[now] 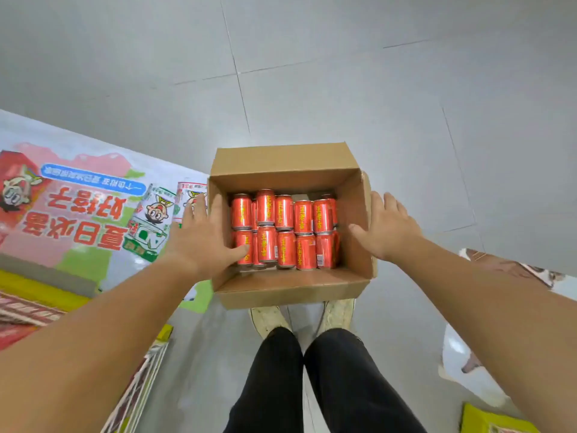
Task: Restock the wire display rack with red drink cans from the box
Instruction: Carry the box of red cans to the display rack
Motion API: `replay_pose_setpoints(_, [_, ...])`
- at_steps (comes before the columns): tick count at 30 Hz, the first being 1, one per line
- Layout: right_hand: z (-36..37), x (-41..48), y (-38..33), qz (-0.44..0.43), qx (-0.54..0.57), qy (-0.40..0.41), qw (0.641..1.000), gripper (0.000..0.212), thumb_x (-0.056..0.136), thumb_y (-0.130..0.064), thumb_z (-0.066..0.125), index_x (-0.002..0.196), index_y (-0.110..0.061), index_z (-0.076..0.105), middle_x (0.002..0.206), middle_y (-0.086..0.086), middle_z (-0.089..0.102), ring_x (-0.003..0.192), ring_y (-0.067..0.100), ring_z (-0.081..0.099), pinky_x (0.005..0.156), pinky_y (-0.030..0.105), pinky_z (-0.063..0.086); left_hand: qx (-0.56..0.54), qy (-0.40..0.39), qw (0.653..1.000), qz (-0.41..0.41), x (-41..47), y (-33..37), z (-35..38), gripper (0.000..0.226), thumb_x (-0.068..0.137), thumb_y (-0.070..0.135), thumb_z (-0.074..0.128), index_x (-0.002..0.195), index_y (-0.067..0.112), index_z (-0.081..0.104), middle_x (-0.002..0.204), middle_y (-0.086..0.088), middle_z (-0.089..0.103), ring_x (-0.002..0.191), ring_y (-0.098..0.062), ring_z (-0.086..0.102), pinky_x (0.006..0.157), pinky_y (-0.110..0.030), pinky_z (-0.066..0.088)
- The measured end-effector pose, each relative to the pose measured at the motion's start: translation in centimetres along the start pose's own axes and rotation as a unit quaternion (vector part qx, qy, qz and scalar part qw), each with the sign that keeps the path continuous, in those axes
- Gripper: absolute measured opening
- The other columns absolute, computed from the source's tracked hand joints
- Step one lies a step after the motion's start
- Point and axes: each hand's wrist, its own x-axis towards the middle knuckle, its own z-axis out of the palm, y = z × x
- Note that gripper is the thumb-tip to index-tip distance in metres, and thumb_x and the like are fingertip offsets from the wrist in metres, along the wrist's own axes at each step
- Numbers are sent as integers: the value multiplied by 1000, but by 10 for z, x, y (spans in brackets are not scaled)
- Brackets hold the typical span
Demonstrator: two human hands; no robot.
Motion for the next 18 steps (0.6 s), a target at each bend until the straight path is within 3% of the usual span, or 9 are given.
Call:
replay_pose_setpoints(4, [53,43,7,32,42,-4,999,88,88,-56,55,152,-15,11,151,12,30,137,31,34,103,49,41,-59,-14,996,-65,43,-7,56,127,76,76,65,161,18,-10,170,-15,-1,156,-34,11,118,-57,27])
replay_pose_setpoints(8, [94,75,14,77,87,-21,993,101,90,-50,63,156,-13,-3,160,13,22,141,33,37,106,49,42,-166,44,976,-131,79,-17,97,126,81,57,76,160,9,-9,167,-21,8,153,-38,20,116,-58,30])
replay_pose_setpoints(10, [110,84,18,85,107,-22,990,97,92,-39,63,156,-10,-3,157,12,30,133,34,46,100,47,46,-231,61,954,-182,93,-19,110,113,86,44,77,160,6,0,158,-25,30,143,-43,38,109,-59,38])
replay_pose_setpoints(13, [126,93,26,72,140,18,987,75,94,-23,59,151,-9,12,136,18,51,110,38,57,83,44,47,-245,72,944,-210,104,-19,125,71,92,34,73,143,3,34,123,-23,61,116,-45,59,91,-51,48])
replay_pose_setpoints(15, [130,97,31,66,181,37,981,66,93,-14,57,148,-14,19,114,18,60,88,35,55,72,39,43,-256,92,940,-208,108,-20,132,44,93,28,70,126,7,49,107,-15,65,106,-42,62,82,-44,47])
replay_pose_setpoints(18, [134,101,38,68,243,40,967,72,92,-8,54,150,-30,17,91,9,60,75,29,55,64,35,44,-268,104,934,-214,114,-25,137,29,94,23,69,119,13,59,96,-9,66,98,-38,63,78,-39,47])
